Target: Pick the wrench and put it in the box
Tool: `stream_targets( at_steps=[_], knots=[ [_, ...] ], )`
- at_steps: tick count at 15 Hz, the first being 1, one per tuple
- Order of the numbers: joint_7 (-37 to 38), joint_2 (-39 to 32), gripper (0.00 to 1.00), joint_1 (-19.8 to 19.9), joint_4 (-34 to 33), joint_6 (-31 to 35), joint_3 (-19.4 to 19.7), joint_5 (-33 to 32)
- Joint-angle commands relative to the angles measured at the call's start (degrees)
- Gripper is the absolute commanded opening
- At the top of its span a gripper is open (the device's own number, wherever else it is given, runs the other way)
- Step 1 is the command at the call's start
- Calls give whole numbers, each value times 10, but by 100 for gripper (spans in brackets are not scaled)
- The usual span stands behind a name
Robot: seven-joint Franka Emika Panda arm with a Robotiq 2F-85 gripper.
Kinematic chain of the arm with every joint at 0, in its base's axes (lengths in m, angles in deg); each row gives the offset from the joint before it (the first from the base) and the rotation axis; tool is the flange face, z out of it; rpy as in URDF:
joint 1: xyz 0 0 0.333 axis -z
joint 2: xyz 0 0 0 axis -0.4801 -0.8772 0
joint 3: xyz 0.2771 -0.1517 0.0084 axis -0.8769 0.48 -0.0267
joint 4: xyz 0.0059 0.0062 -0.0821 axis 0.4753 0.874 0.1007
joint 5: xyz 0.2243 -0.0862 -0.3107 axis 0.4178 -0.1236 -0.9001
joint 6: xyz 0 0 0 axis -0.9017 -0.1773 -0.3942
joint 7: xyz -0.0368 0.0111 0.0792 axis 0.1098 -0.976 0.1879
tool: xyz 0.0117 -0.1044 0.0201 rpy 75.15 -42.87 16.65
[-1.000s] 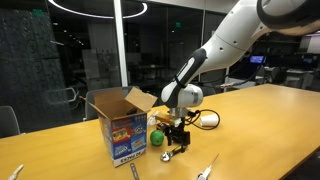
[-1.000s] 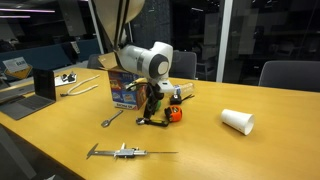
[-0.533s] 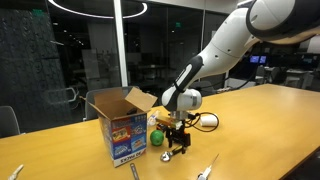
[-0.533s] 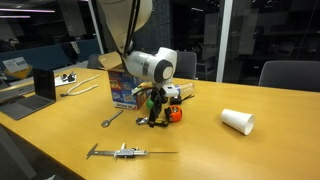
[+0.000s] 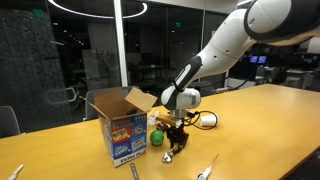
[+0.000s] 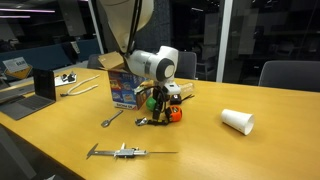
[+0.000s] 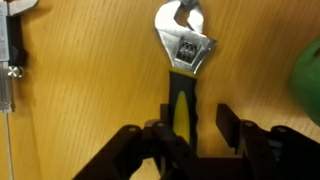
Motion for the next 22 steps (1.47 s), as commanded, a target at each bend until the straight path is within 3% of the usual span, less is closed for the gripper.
stream_targets(
  at_steps=[1,3,5,14,22],
  knots=[
    [-10,-13,22,-10,-16,0,13,-7],
    [-12,-12,18,-10,-15,-8,14,-7],
    [-12,-10,23,-10,-15,-8,15,-9],
    [-2,53,22,-22,-12,-48,33,-51],
    [32,191,21,-44,8,-104,60,-170]
  ],
)
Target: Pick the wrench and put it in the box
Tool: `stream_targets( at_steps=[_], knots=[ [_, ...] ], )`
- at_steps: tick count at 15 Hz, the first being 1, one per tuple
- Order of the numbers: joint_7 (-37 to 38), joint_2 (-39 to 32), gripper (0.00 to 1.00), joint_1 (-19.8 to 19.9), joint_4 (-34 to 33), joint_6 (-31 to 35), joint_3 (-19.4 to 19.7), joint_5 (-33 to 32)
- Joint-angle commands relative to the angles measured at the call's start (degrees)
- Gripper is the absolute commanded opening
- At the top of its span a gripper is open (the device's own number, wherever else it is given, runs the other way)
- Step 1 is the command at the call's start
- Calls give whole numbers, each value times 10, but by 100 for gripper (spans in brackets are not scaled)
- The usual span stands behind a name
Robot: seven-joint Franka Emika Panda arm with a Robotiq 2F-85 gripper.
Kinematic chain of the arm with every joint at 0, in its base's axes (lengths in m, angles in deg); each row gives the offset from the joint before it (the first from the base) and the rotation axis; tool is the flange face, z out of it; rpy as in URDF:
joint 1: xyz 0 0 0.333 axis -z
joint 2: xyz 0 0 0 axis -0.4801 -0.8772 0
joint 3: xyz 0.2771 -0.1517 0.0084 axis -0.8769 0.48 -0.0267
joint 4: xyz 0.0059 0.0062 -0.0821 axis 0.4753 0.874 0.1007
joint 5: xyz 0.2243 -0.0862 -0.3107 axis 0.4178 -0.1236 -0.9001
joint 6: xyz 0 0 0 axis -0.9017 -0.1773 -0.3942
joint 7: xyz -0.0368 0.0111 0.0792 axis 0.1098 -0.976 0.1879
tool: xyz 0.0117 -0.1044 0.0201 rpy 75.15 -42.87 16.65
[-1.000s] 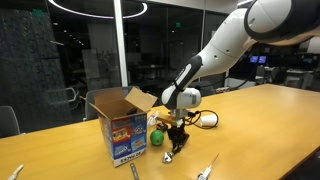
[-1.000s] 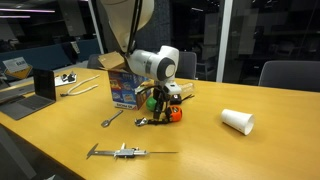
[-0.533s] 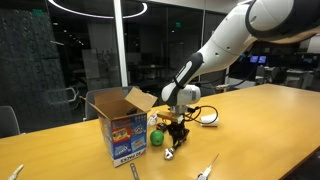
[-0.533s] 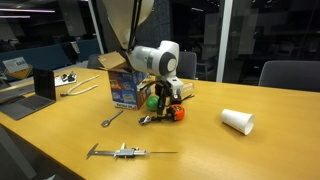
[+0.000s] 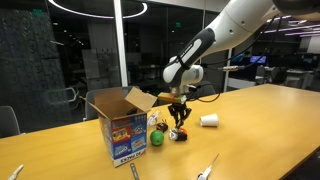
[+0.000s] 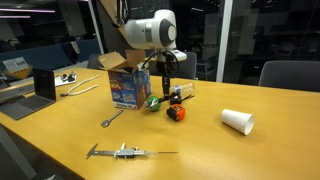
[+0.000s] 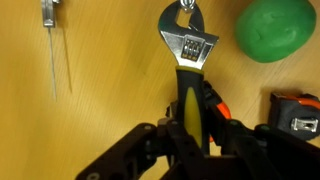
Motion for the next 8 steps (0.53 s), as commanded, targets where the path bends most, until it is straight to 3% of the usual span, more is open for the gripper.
stream_targets(
  at_steps=[1,8],
  knots=[
    [30,91,21,-14,15,-48,13,-66],
    [45,171,21,-5,-52,-115,-22,-174]
  ],
)
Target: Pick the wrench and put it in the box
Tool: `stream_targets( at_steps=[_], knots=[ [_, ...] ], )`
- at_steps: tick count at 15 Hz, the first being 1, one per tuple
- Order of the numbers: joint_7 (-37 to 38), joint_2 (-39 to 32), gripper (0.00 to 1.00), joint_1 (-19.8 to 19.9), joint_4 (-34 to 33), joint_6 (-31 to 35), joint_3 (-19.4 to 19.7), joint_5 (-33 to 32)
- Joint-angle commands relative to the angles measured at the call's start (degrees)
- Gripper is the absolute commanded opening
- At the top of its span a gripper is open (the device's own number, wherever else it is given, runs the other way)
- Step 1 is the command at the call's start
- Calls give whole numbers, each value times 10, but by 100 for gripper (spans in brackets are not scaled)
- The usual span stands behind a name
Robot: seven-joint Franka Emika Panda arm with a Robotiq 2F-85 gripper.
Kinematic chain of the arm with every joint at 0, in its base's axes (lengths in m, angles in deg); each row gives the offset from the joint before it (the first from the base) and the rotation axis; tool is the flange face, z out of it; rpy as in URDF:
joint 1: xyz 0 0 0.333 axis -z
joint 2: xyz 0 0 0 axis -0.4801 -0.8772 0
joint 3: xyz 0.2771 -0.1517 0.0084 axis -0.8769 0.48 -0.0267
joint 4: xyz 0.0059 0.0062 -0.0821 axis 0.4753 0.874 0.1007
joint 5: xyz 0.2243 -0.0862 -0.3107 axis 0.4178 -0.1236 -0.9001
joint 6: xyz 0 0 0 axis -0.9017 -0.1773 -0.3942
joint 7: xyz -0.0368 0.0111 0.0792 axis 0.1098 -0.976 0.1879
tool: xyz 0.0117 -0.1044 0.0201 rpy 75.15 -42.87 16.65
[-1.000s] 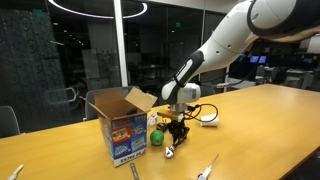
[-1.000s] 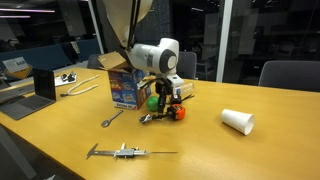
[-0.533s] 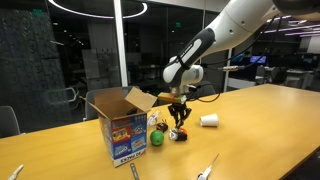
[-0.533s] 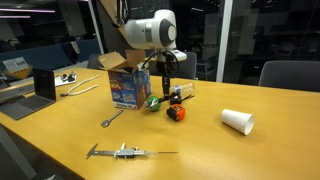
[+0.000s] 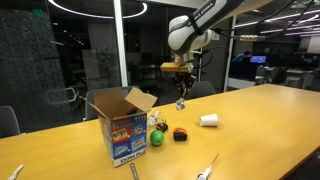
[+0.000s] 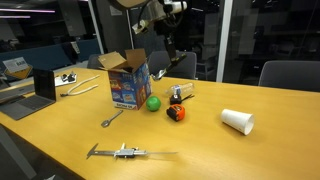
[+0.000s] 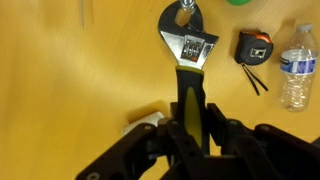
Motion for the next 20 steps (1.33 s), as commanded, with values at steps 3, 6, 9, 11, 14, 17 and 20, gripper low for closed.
stream_targets(
  at_steps=[3,6,9,11,14,17,20],
  knots=[
    [2,18,21,1,-87,-13,-39,-35],
    [-17,-14,21,-4,-155,-7,-60,-23],
    [-31,-54,21,-17,-222,-9,-77,-22],
    [-38,-83,21,-32,-264,-11,-84,-22],
    [-49,-125,21,-55,-316,-11,-89,-15],
    [-57,-165,21,-77,-350,-9,-90,-5],
    [-68,-202,21,-91,-373,-6,-92,17]
  ],
)
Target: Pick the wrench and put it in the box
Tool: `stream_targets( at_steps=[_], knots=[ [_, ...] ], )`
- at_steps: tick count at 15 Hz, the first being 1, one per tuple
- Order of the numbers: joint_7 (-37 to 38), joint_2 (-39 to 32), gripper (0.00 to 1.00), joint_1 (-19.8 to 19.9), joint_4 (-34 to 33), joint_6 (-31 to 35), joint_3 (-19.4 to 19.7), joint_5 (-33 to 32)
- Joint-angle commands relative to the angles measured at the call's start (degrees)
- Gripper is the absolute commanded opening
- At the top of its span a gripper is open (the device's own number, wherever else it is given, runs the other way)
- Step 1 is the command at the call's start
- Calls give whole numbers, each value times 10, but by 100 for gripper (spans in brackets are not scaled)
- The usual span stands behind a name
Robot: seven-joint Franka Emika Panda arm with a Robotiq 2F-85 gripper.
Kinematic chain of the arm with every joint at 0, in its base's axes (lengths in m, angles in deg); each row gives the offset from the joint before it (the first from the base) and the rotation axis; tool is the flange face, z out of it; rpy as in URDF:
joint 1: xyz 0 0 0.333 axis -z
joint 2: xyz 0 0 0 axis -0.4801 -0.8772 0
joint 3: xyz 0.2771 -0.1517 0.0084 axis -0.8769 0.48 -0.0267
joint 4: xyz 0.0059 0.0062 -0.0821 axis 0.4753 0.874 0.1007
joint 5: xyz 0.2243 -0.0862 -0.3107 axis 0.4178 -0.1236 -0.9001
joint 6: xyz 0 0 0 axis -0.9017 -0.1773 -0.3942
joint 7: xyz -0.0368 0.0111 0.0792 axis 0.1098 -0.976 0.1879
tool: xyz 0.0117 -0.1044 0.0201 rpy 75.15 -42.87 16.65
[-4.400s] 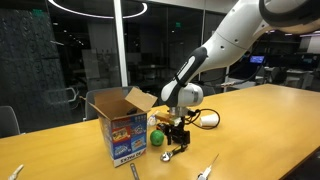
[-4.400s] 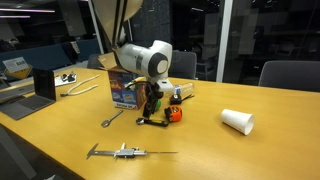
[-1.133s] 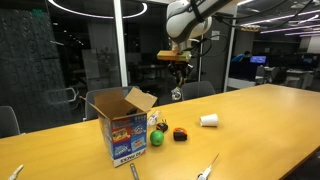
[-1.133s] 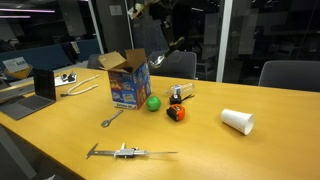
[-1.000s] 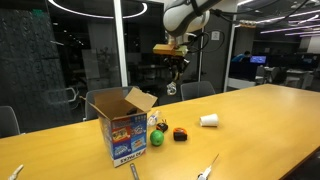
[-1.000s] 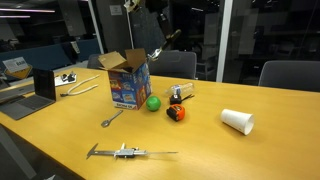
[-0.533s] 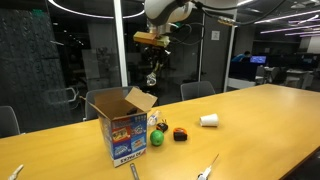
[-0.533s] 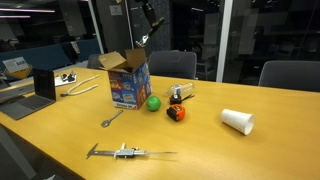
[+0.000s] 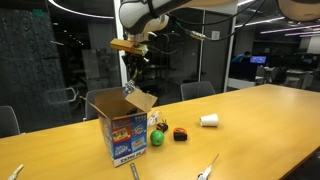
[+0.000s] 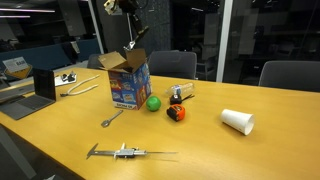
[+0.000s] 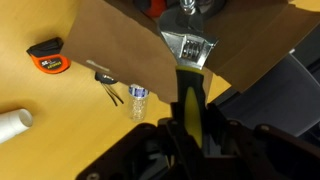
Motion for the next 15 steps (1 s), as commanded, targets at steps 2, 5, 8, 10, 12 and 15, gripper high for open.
stream_targets(
  at_steps=[2,5,8,10,12,15],
  knots=[
    [-36,-69,21,-17,-76,-7,-3,48],
    [-51,-97,21,-25,-96,-12,-1,70],
    [-65,-119,57,-28,-118,-26,0,90],
    [-71,-128,72,-28,-130,-31,2,99],
    [-76,-134,86,-28,-141,-37,3,105],
    [-97,-134,100,-29,-166,-87,9,99]
  ],
)
